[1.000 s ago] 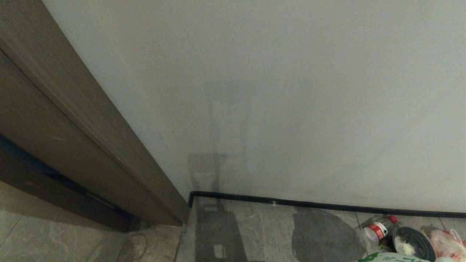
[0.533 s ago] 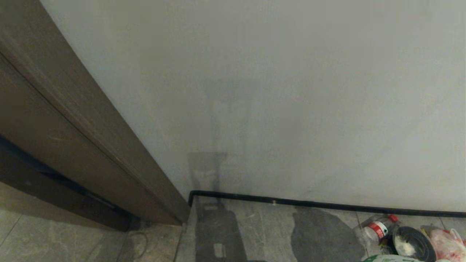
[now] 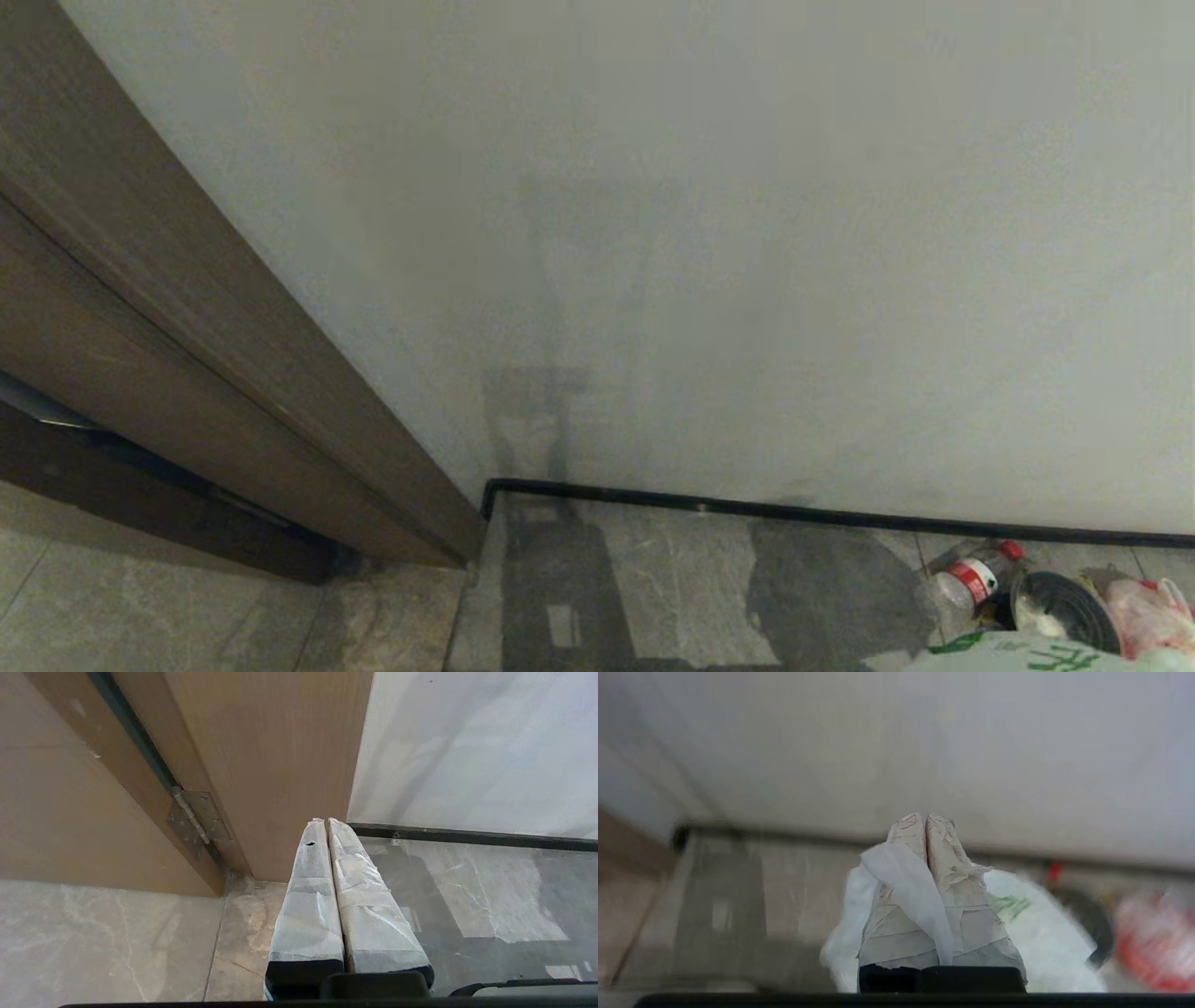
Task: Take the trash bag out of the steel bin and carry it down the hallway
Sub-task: Put the trash bag at the door
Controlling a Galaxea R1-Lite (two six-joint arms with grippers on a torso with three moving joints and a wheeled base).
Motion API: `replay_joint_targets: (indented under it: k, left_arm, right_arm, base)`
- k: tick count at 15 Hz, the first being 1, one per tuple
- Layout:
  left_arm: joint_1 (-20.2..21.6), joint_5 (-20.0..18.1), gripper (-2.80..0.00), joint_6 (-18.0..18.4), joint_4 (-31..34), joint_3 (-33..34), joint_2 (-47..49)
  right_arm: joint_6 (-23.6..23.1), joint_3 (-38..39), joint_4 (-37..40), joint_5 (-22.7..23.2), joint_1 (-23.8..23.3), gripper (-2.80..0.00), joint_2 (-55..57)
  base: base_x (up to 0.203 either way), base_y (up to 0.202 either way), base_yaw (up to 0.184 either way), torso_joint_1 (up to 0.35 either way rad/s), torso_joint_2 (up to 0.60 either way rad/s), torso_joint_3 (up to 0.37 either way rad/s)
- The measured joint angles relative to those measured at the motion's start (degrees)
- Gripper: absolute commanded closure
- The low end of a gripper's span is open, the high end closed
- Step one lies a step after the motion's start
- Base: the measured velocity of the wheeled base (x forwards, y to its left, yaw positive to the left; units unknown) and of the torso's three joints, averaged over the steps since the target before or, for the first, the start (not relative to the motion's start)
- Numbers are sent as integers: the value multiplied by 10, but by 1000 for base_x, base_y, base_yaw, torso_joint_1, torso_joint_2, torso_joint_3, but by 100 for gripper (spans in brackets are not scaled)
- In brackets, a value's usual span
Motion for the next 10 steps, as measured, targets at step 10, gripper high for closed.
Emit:
replay_joint_targets:
  k: [10]
  left_arm:
    - [0, 0, 0, 0, 0, 0, 0]
  right_arm:
    - [-61, -391, 311, 28, -11, 0, 395]
  base:
    - [0, 0, 0, 0, 0, 0]
